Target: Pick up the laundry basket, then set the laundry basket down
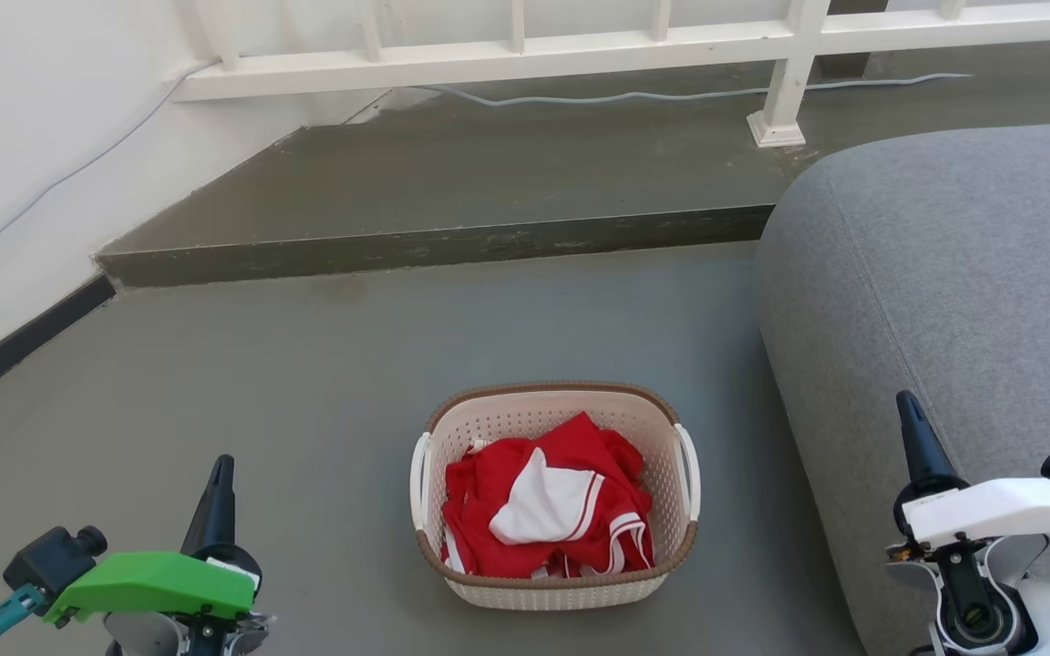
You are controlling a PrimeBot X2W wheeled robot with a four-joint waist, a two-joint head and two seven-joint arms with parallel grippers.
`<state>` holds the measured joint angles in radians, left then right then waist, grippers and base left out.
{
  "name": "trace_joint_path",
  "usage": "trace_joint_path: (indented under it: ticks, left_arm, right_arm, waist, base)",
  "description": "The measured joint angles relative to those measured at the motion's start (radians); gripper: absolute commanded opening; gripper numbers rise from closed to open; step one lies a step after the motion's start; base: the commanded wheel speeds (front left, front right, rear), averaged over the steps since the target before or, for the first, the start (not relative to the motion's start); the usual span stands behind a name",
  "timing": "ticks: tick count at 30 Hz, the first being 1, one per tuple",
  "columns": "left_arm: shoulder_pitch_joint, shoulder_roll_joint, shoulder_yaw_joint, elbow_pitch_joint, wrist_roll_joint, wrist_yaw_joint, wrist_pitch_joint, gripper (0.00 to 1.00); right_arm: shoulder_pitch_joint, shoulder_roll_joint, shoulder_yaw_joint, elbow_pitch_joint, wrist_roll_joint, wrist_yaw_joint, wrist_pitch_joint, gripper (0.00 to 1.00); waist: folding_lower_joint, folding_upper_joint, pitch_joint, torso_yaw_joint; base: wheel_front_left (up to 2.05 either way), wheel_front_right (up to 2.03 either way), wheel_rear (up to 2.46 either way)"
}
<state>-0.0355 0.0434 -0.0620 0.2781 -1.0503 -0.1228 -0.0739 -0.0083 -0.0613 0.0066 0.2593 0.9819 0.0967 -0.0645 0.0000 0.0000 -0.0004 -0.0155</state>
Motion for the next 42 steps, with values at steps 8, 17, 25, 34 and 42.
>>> trace_joint_path:
  ticks: [8,17,25,34,42]
  left_arm:
    - [-0.001,0.001,0.022,0.0,-0.091,0.0,0.022,0.0]
    - [-0.003,0.002,0.036,0.001,-0.2,0.0,0.057,0.0]
    - [-0.005,0.004,0.059,0.001,-0.3,0.0,0.083,0.0]
    - [-0.006,0.004,0.075,0.0,-0.402,0.0,0.112,0.0]
    - [-0.007,0.005,0.095,0.0,-0.504,0.0,0.138,0.0]
  right_arm:
    - [-0.005,0.002,-0.023,0.003,0.102,0.002,0.03,0.0]
    - [-0.015,0.005,-0.047,0.006,0.217,0.008,0.062,0.0]
    - [-0.026,0.008,-0.07,0.008,0.323,0.009,0.088,0.0]
    - [-0.032,0.014,-0.097,0.011,0.44,0.017,0.12,0.0]
    - [-0.046,0.018,-0.12,0.013,0.544,0.017,0.147,0.0]
  waist:
    - [0.0,0.0,0.0,0.003]
    - [0.0,0.0,0.001,0.006]
    - [0.0,0.0,0.002,0.008]
    - [0.0,0.0,0.002,0.011]
    - [0.0,0.0,0.003,0.014]
  base:
    - [0.0,0.0,0.0]
    - [0.0,0.0,0.0]
    - [0.0,0.0,0.0]
    - [0.0,0.0,0.0]
    - [0.0,0.0,0.0]
